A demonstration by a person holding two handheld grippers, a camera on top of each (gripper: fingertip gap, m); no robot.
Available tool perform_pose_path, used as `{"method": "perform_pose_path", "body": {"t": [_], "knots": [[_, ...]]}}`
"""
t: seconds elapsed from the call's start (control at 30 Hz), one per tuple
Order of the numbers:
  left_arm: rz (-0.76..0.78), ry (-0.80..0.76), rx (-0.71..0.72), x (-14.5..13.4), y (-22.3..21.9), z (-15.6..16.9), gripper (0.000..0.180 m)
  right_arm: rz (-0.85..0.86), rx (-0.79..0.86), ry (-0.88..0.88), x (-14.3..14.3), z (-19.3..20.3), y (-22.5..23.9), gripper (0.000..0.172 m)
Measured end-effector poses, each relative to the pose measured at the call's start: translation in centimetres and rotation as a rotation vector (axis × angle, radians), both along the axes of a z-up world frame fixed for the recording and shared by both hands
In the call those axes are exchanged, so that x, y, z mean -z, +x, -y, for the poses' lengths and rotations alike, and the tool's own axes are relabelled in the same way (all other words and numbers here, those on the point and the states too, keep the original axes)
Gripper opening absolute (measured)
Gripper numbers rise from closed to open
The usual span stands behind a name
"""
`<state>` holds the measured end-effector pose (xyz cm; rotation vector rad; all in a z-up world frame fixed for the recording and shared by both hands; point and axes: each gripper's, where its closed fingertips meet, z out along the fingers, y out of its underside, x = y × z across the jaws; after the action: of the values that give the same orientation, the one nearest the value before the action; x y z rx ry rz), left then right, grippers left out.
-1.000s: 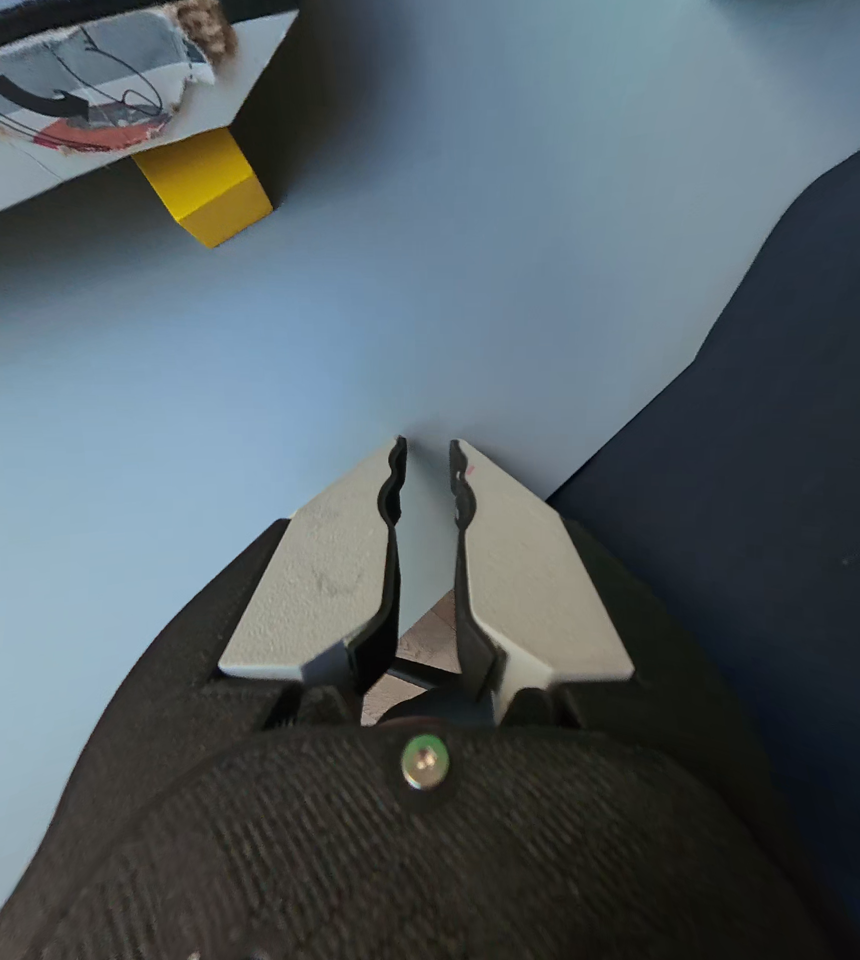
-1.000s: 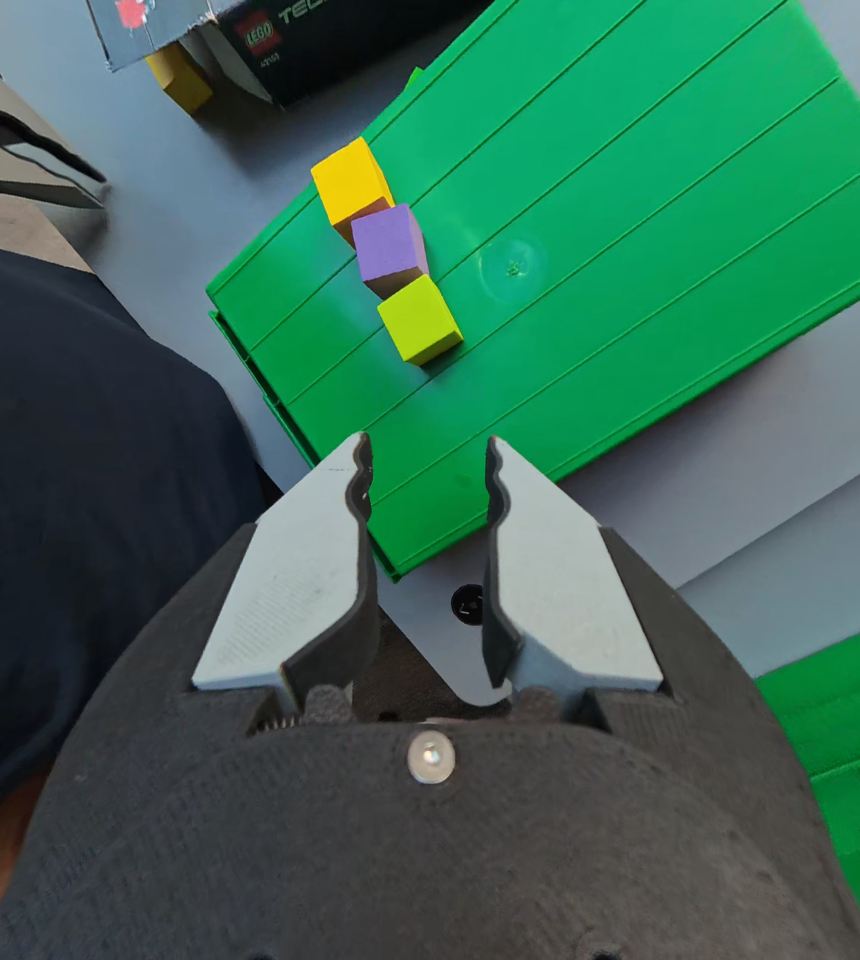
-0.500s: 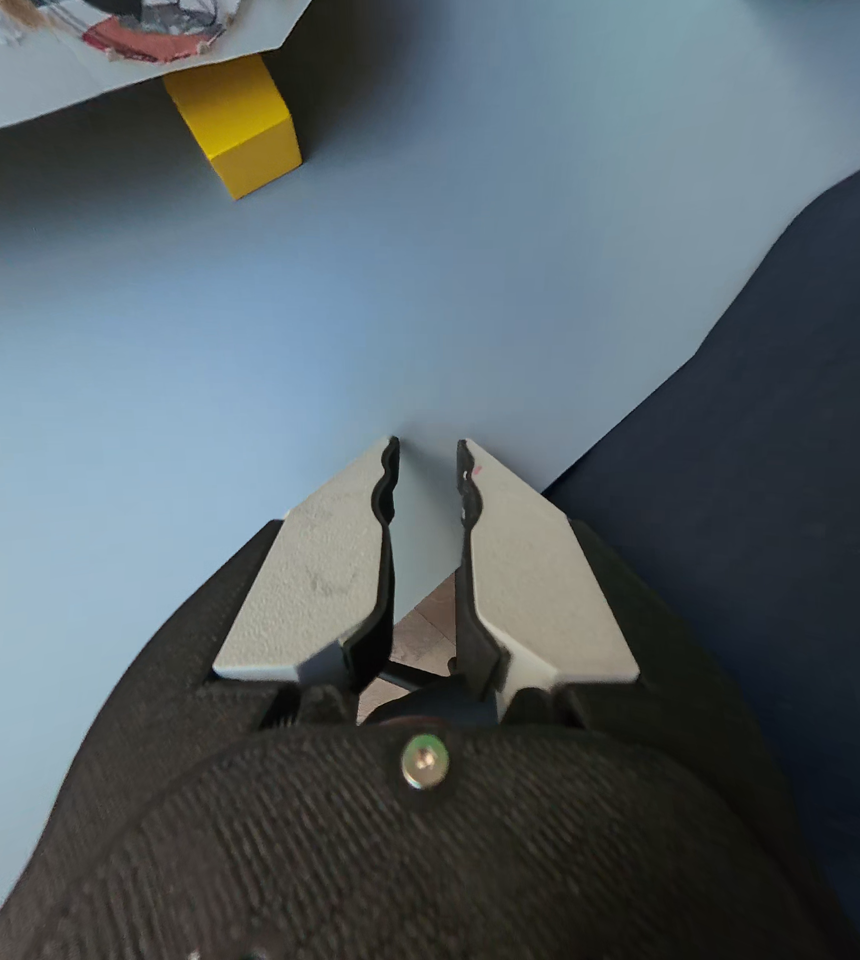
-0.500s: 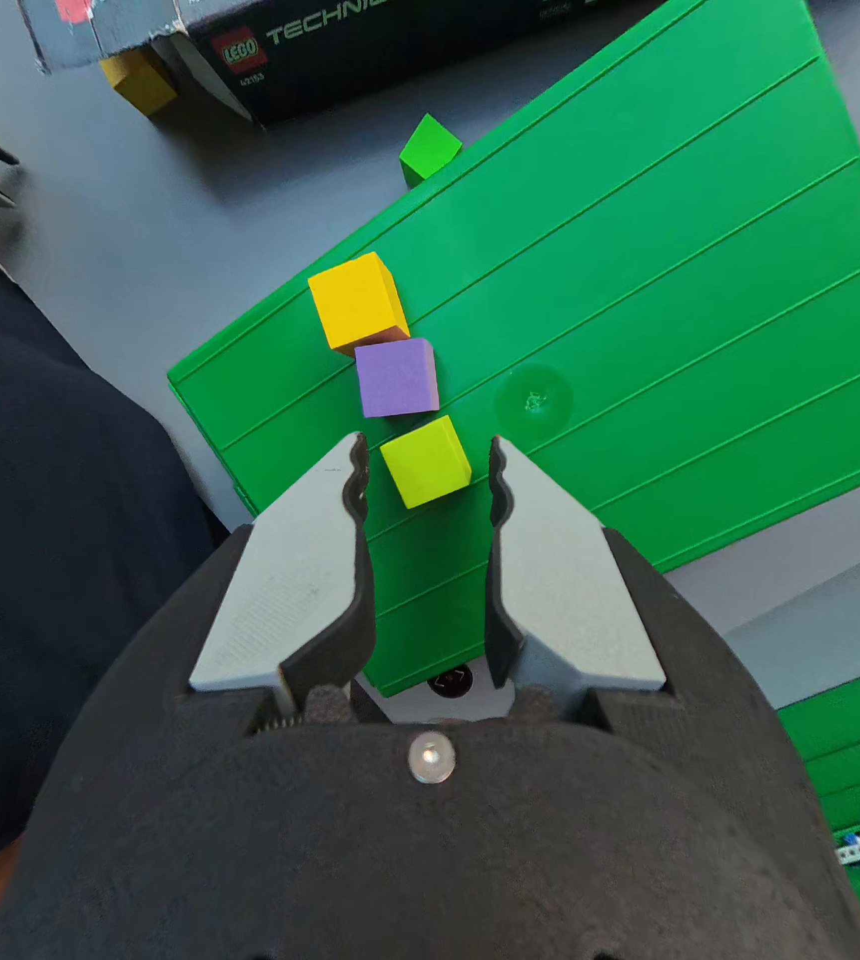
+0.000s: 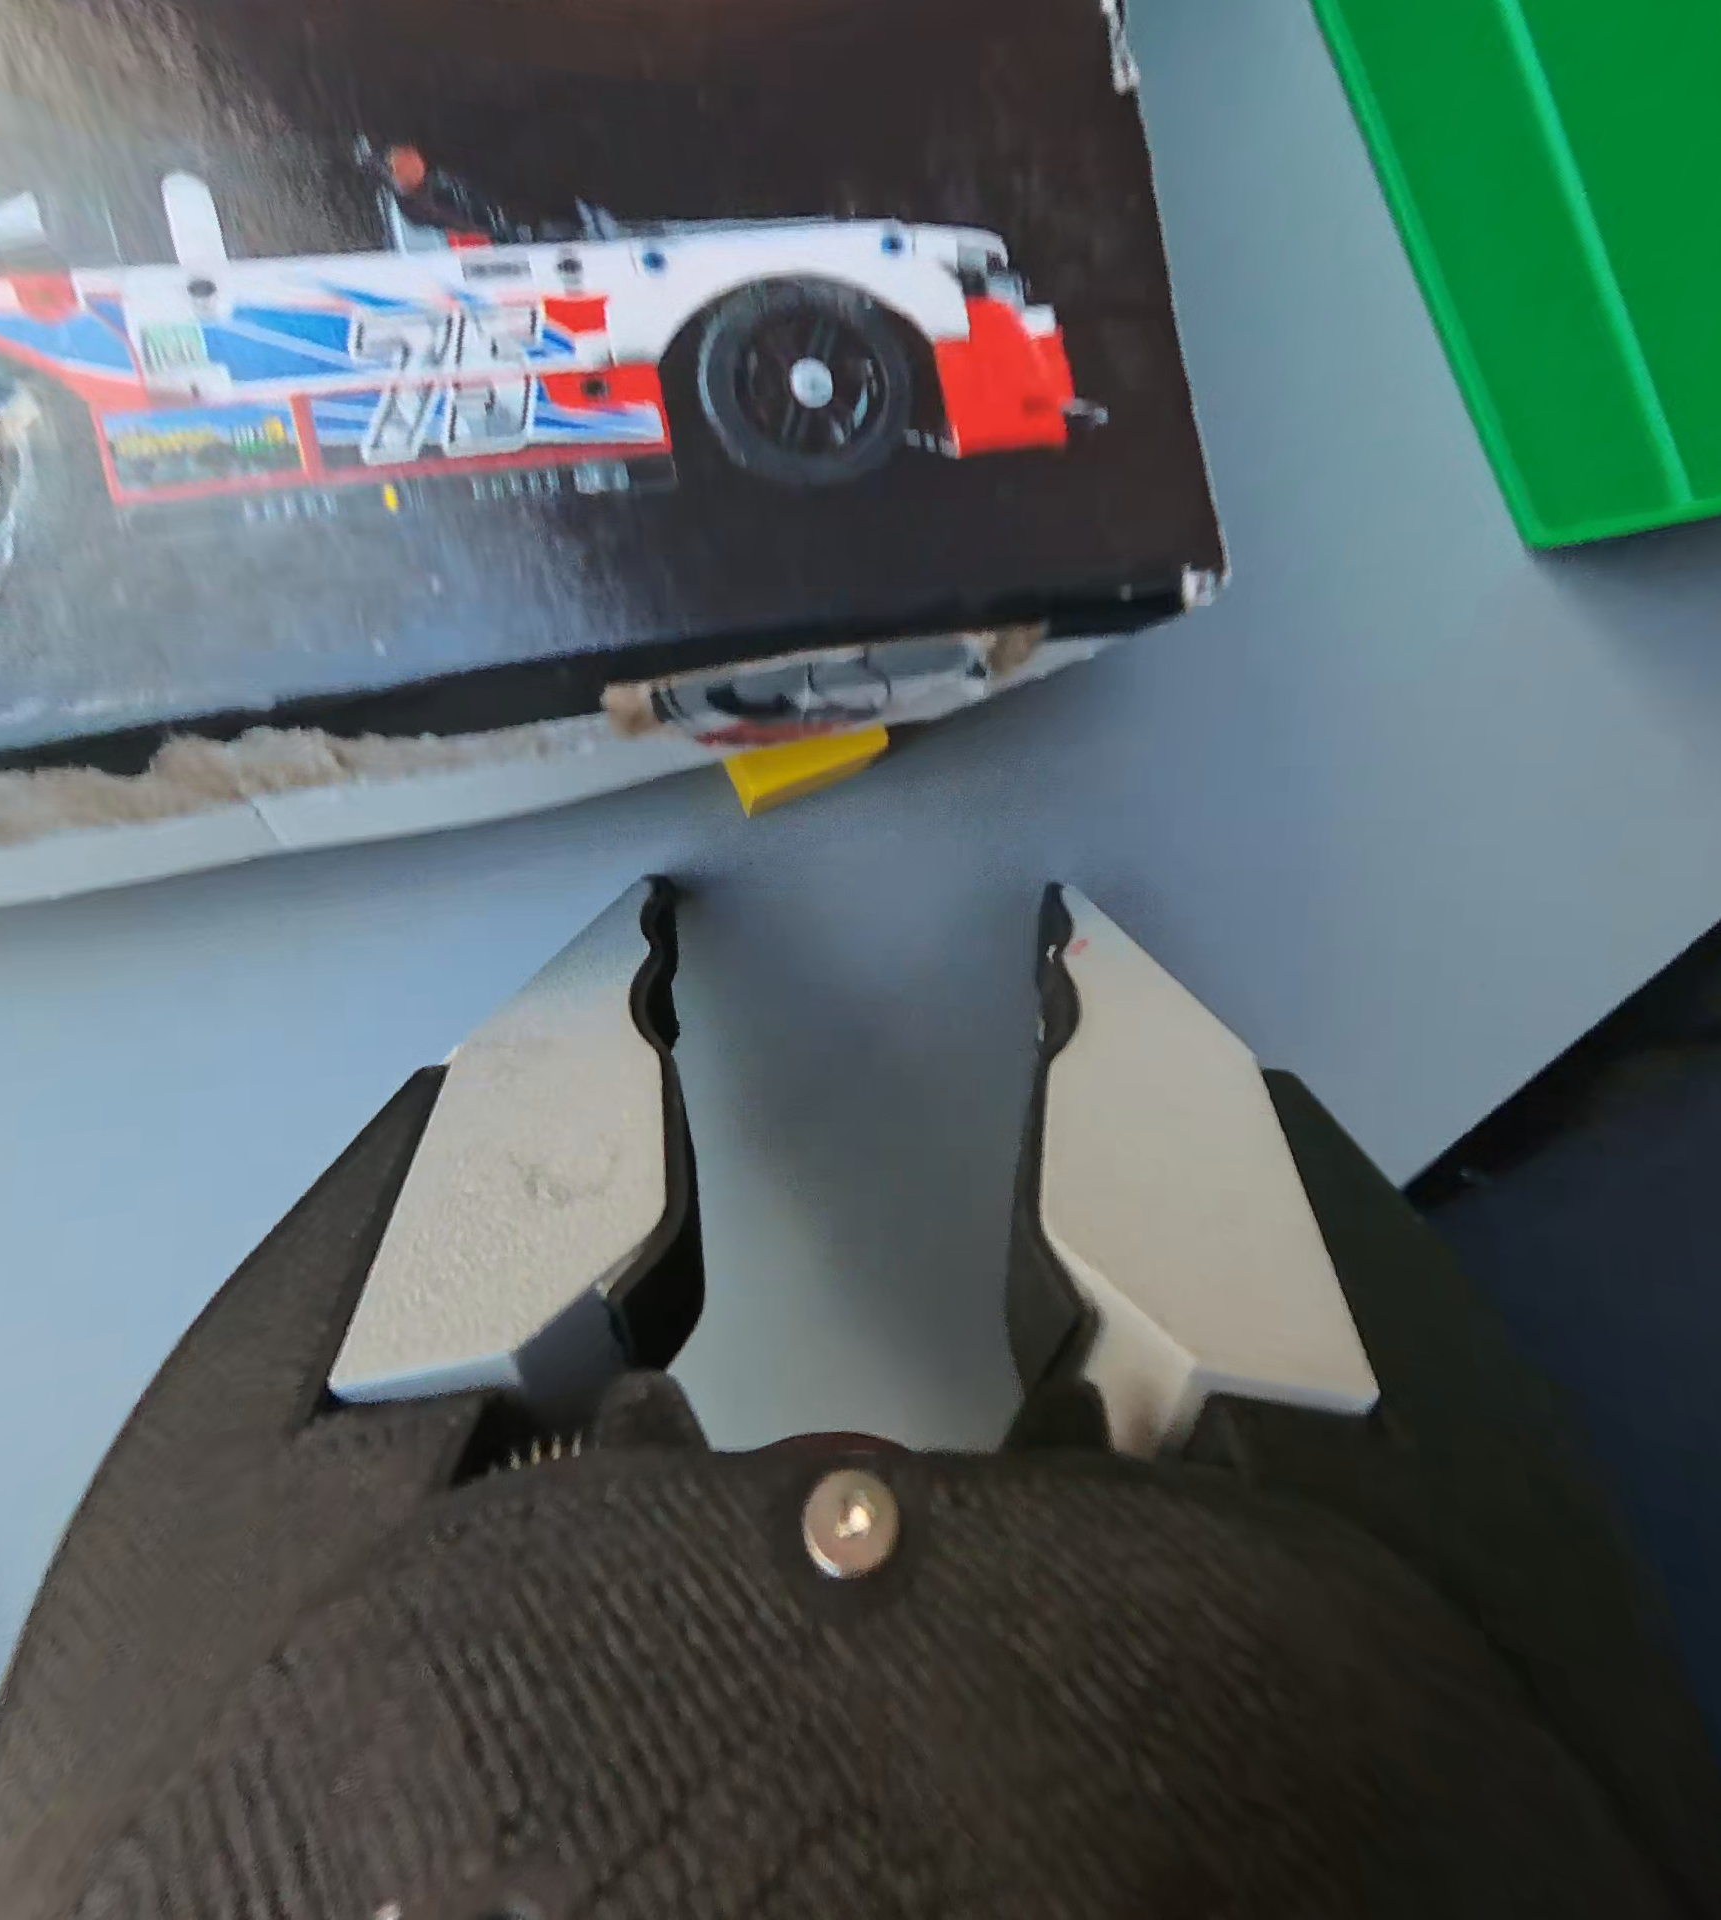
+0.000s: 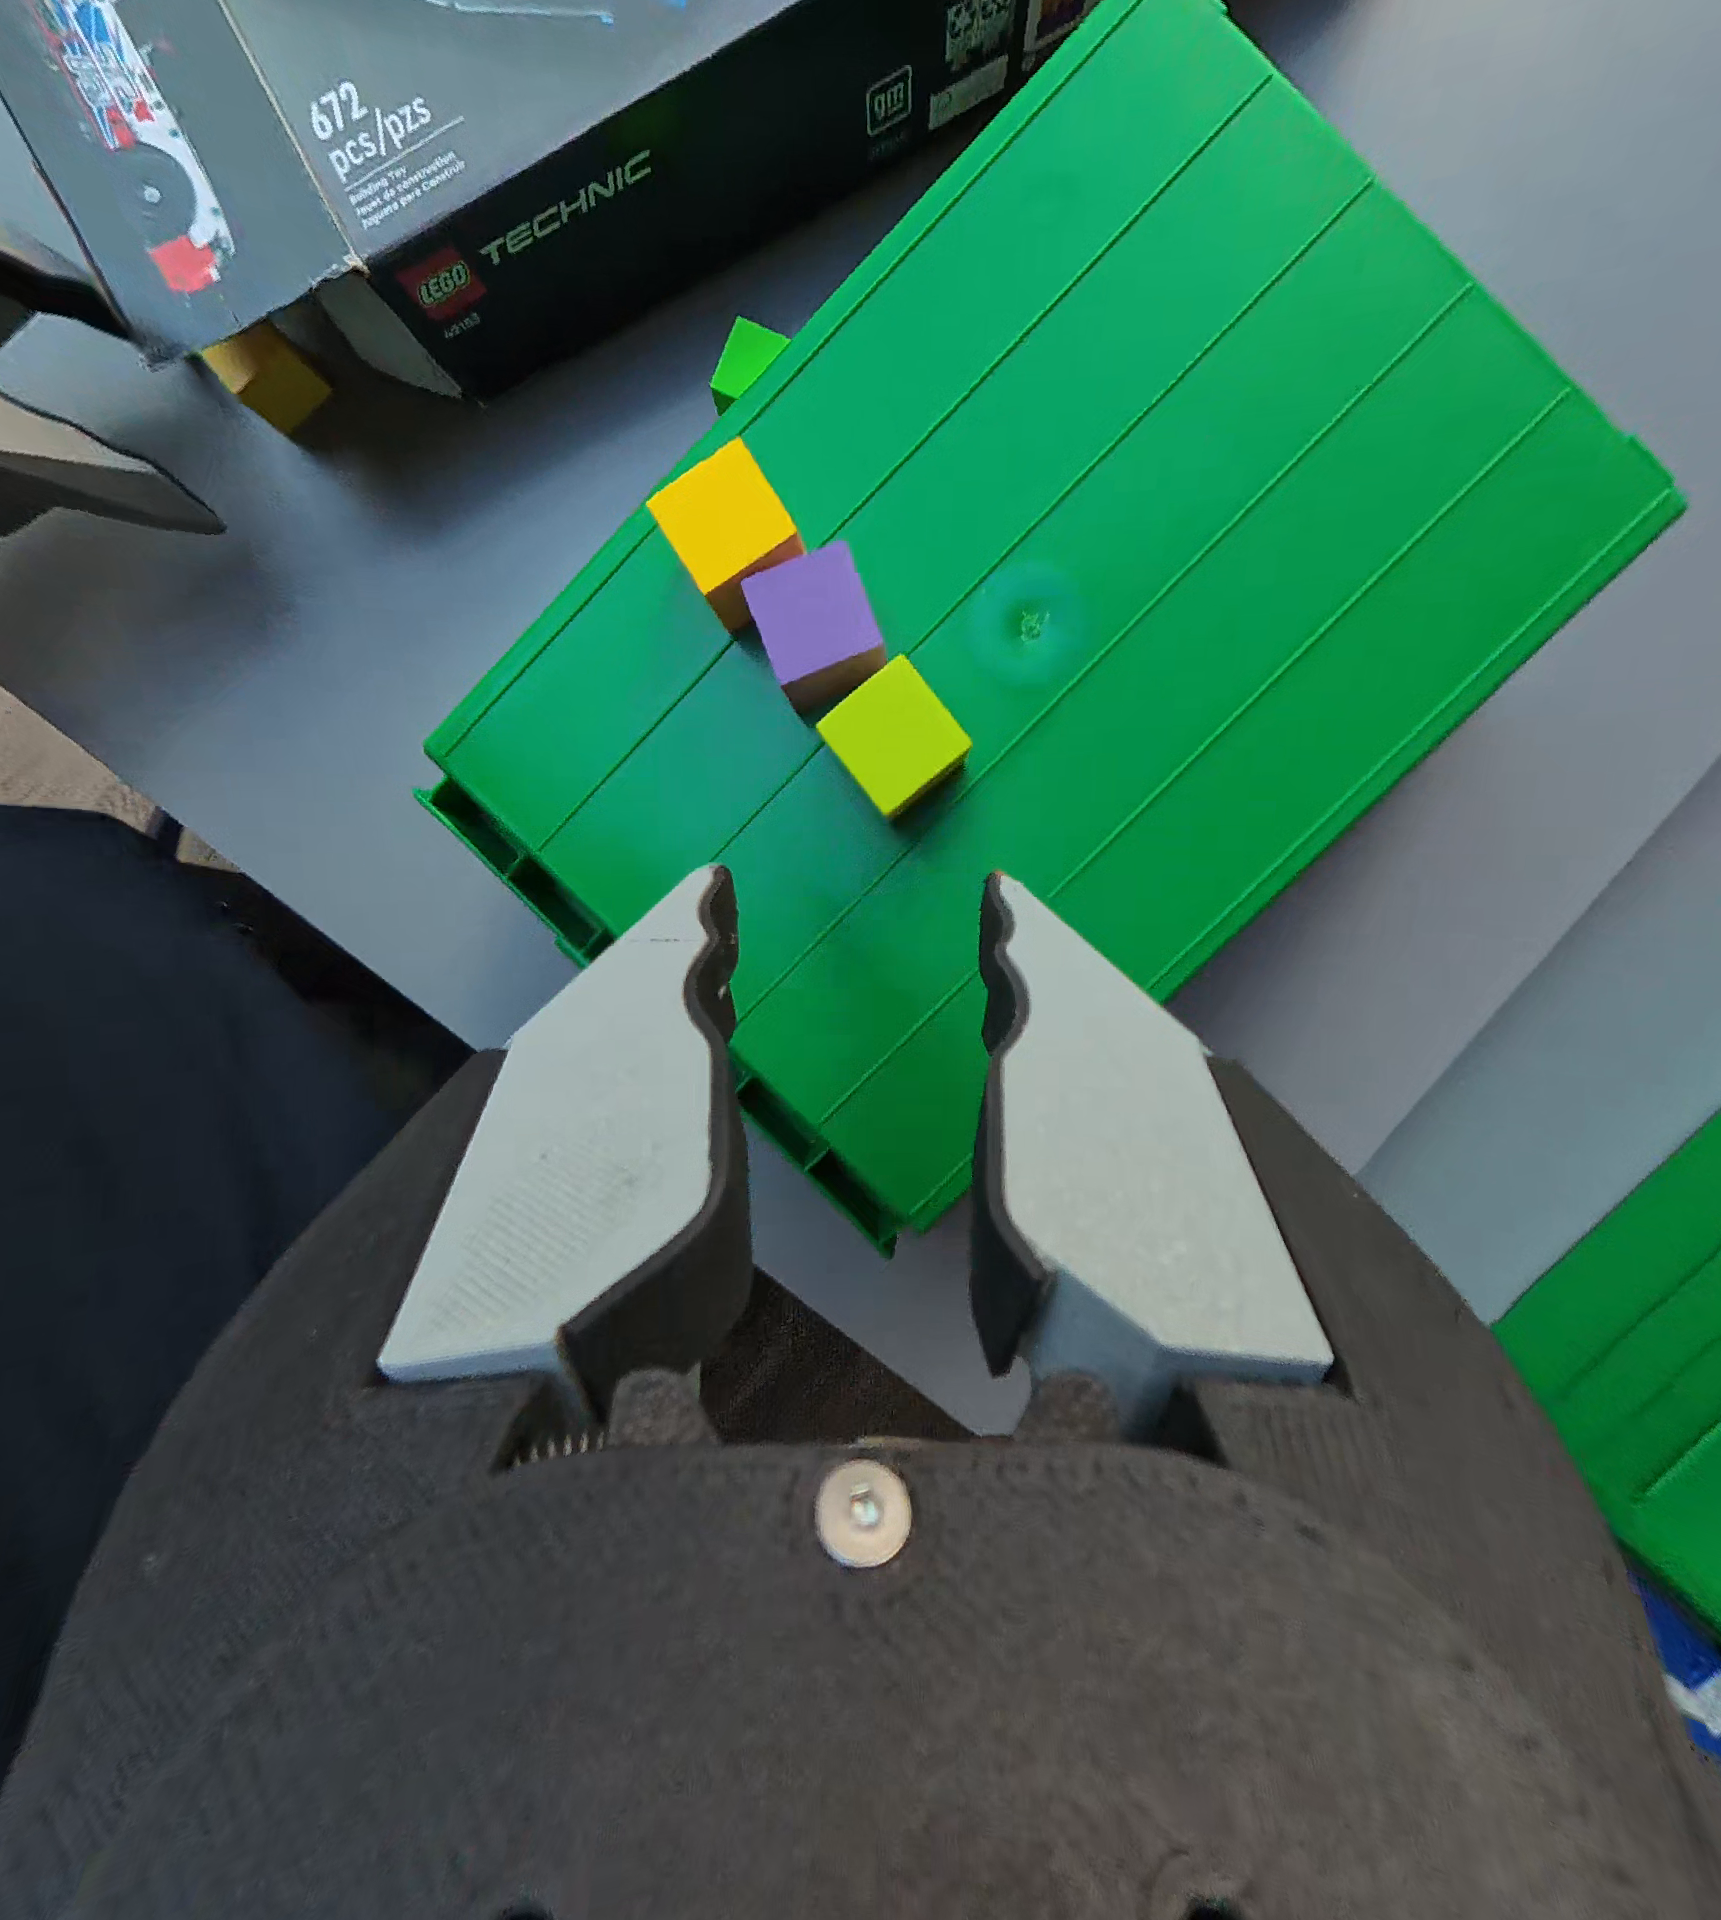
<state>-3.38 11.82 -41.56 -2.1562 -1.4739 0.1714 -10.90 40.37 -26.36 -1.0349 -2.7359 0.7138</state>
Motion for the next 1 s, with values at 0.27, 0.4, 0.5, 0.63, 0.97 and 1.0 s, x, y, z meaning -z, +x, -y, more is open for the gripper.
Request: {"method": "perform_pose_path", "body": {"t": [0.27, 0.4, 0.5, 0.63, 0.97, 1.0], "knots": [[-0.113, -0.075, -0.083, 0.4, -3.7, 0.5, 0.032, -0.025, 0.016, -0.014, -1.2, -2.4, -0.1, 0.044], [-0.1, -0.085, -0.073, 0.5, -2.2, 0.8, 0.028, -0.036, -0.025, -0.042, -0.9, -3.0, -2.9, 0.043], [-0.107, -0.123, -0.044, 0.5, 0.2, 1.1, 0.027, -0.047, -0.073, -0.087, -0.8, -3.5, -5.3, 0.042], [-0.025, -0.145, -0.076, 0.4, 4.3, 0.3, 0.027, -0.038, -0.136, -0.162, -0.1, -4.8, -8.0, 0.041], [-0.054, -0.203, -0.114, -6.8, 4.0, -8.9, 0.027, 0.06, -0.273, -0.297, 2.8, -9.2, -10.9, 0.039], [-0.095, -0.209, -0.105, -8.2, 2.4, -9.8, 0.027, 0.066, -0.279, -0.311, 2.9, -9.5, -11.0, 0.039]]}}
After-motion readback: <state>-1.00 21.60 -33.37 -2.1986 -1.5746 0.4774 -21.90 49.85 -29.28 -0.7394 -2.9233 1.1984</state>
